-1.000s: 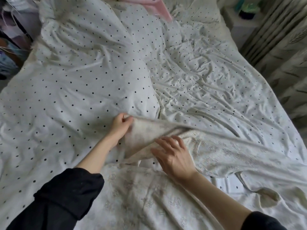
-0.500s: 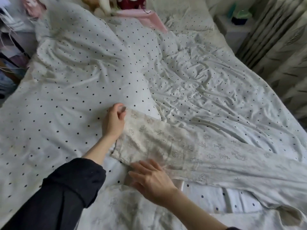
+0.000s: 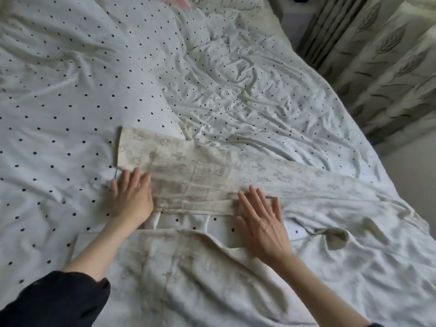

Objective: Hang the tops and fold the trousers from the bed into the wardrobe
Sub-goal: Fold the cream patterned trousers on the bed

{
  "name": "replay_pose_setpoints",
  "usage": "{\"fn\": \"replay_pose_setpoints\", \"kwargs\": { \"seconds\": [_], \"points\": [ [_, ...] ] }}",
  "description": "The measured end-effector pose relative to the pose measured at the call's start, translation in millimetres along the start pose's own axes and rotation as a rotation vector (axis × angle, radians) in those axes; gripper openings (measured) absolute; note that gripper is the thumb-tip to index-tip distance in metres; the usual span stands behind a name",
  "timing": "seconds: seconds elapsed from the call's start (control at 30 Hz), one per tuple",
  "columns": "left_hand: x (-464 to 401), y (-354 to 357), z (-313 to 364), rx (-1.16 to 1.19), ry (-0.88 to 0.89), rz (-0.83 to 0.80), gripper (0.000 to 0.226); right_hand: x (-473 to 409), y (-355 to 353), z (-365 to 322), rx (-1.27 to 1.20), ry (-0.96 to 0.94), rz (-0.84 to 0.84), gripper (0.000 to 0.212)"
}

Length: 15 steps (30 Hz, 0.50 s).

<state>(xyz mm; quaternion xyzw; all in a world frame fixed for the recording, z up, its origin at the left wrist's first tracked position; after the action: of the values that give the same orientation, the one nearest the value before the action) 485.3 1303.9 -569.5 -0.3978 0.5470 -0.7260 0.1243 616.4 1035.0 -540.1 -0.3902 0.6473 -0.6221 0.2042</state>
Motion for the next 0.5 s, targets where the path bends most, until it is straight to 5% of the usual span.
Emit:
{"fn": "replay_pose_setpoints", "kwargs": {
  "seconds": [0.27,0.5],
  "points": [
    [69,-12,161,0.274,0.265,0.089,0.044,80,14,84,-0.089,0.098,-0.104,0.057],
    [150,47,311,0.168,0.592,0.237,0.041,166,11,207,-0.132,0.310,-0.033,0.048]
  ]
}}
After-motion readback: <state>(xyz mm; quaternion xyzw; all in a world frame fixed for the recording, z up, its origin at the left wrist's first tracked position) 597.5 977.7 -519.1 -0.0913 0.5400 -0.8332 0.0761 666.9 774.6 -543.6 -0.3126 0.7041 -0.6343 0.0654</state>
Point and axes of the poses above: each hand's wrist, its own x-axis away from the middle knuckle, its own y-axis out of the palm, z = x × y, the point moved 5 cm from there along -x, towards the middle knuckle, and after that the axes turned 9 degrees about -z, right-handed, at the moved point
